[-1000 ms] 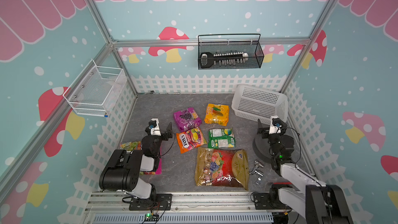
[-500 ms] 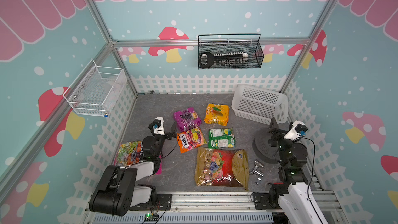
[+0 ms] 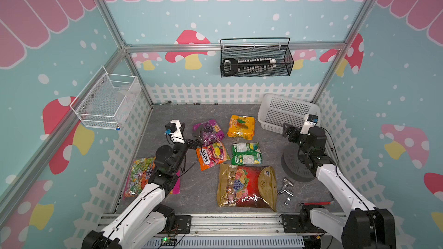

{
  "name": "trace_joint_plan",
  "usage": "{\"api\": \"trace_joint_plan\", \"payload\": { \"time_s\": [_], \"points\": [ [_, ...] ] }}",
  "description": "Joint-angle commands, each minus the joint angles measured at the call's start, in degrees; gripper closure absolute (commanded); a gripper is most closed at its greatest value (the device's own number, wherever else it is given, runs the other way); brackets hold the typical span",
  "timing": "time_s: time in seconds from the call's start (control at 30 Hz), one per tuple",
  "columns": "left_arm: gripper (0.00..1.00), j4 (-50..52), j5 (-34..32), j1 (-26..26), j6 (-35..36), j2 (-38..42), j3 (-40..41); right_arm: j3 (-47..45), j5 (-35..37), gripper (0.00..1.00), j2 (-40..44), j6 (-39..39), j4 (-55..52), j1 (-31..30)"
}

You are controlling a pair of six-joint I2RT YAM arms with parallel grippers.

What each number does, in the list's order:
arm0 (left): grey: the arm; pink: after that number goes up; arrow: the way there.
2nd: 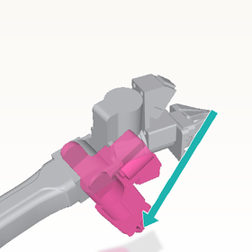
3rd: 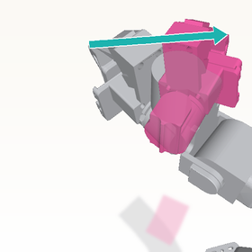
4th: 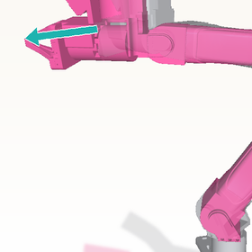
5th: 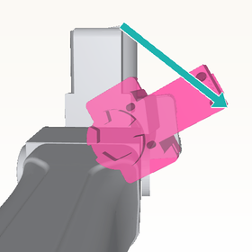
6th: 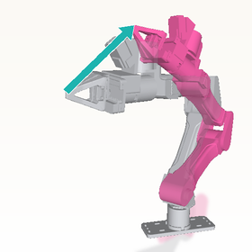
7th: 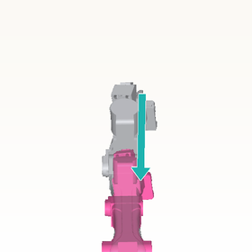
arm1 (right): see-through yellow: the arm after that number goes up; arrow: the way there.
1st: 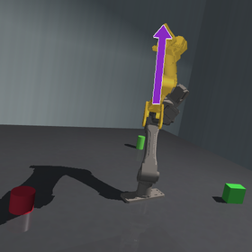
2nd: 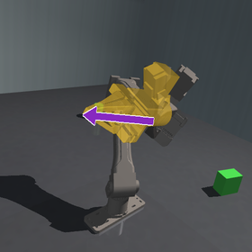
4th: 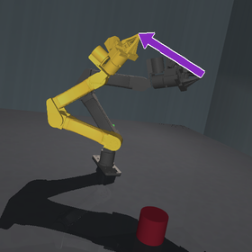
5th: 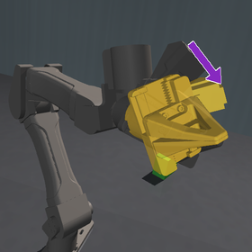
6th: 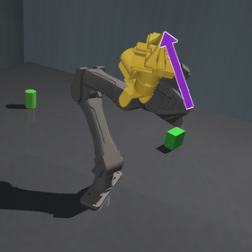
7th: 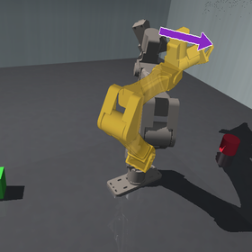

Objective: Put the candies in the basket
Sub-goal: Pick up the candy at the center of the board.

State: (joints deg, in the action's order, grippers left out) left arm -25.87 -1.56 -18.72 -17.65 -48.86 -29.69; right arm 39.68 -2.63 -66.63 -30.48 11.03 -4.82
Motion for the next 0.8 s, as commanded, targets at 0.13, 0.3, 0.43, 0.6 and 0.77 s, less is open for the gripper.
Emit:
{"api": "trace_joint_plan", "payload": {
  "time_s": [0.13,0.3,0.43,0.6,0.77],
  "points": [
    [0.01,22.57,-2.64,0.97,-7.63,-2.02,-10.93,13.31,8.94,0.01,-14.38,-2.14,-12.0,-13.1],
    [0.01,22.99,7.43,5.72,-8.87,-3.99,-11.7,15.34,6.15,0.05,-19.8,-5.71,-9.22,-16.49],
    [0.01,25.57,16.99,5.84,-5.51,-10.93,-15.56,18.56,3.4,0.26,-25.21,-6.62,-9.61,-18.21],
    [0.01,26.39,22.48,5.58,-4.58,-17.12,-17.47,24.71,1.03,0.47,-32.82,-6.26,-13.44,-18.3],
    [0.01,26.39,22.63,5.37,-4.35,-19.8,-16.89,31.77,2.7,0.47,-39.76,-6.89,-18.89,-18.21]
  ]
}}
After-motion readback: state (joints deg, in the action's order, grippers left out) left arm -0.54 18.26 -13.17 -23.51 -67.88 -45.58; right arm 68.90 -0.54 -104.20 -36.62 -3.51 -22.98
